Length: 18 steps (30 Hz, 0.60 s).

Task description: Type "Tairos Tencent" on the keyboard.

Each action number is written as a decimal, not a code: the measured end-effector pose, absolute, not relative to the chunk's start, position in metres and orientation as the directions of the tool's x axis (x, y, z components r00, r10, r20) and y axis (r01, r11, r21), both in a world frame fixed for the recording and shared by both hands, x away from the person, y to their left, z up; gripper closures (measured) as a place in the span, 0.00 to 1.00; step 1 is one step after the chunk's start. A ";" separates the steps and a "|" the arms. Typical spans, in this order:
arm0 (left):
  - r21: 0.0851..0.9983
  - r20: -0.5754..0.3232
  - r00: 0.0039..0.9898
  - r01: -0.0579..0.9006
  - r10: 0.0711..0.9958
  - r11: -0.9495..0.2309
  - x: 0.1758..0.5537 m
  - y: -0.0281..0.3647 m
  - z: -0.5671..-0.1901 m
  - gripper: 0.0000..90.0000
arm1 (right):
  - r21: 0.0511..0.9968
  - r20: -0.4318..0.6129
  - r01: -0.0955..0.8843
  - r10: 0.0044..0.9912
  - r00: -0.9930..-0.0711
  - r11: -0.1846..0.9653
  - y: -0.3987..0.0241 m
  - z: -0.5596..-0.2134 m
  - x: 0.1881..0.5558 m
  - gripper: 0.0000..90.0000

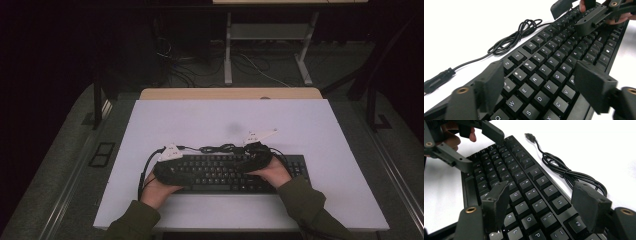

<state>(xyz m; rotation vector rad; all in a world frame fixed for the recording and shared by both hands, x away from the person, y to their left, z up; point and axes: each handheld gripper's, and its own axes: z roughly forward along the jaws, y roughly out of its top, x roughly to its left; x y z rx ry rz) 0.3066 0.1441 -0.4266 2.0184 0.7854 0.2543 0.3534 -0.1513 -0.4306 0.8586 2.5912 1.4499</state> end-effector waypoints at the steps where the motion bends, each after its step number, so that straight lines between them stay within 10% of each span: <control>1: 0.826 -0.126 0.775 0.427 0.619 -0.367 0.307 0.144 -0.427 0.30 | 0.800 0.219 0.443 0.490 -0.844 0.405 -0.151 -0.431 0.353 0.34; 18: 0.826 -0.135 0.771 0.435 0.623 -0.360 0.318 0.140 -0.427 0.81 | 0.801 0.219 0.444 0.493 -0.842 0.401 -0.151 -0.431 0.354 0.34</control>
